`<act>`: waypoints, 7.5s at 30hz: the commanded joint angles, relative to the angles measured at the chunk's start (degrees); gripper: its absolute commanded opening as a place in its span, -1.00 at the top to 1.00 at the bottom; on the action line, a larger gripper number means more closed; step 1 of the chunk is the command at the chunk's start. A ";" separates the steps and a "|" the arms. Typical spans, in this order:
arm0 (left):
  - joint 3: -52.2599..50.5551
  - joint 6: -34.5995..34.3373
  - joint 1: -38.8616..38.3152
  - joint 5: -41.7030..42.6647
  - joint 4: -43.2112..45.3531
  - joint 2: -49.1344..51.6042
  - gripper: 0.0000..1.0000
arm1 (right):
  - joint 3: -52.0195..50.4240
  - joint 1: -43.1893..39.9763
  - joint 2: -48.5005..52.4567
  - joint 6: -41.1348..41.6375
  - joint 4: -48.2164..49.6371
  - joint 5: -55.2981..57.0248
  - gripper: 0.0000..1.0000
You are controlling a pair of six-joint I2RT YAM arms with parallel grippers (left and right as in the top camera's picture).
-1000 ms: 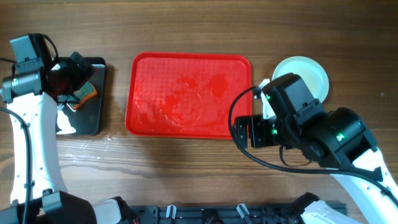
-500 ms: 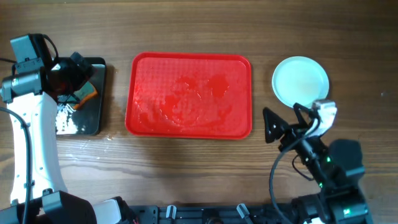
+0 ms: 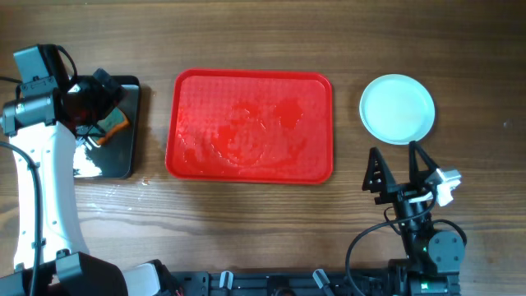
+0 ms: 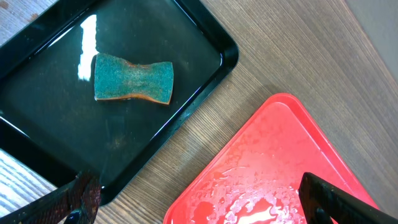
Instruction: Clean dirty plates on tray and stack at the side
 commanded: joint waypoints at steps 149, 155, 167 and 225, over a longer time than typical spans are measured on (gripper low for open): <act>-77.81 28.96 -18.56 -5.97 49.35 -85.11 -1.00 | -0.07 -4.81 -1.05 -22.69 -11.89 6.16 -0.99; -77.81 28.94 -18.56 -5.55 49.53 -85.11 -1.00 | -0.07 -4.81 -1.05 -22.71 -11.89 6.16 -1.00; -77.81 28.94 -18.60 -5.55 49.62 -85.11 -1.00 | -0.07 -4.81 -1.05 -22.71 -11.89 6.16 -0.99; -77.81 28.94 -18.60 -5.55 49.64 -84.94 -1.00 | -0.07 -4.81 -1.05 -22.71 -11.89 6.36 -0.99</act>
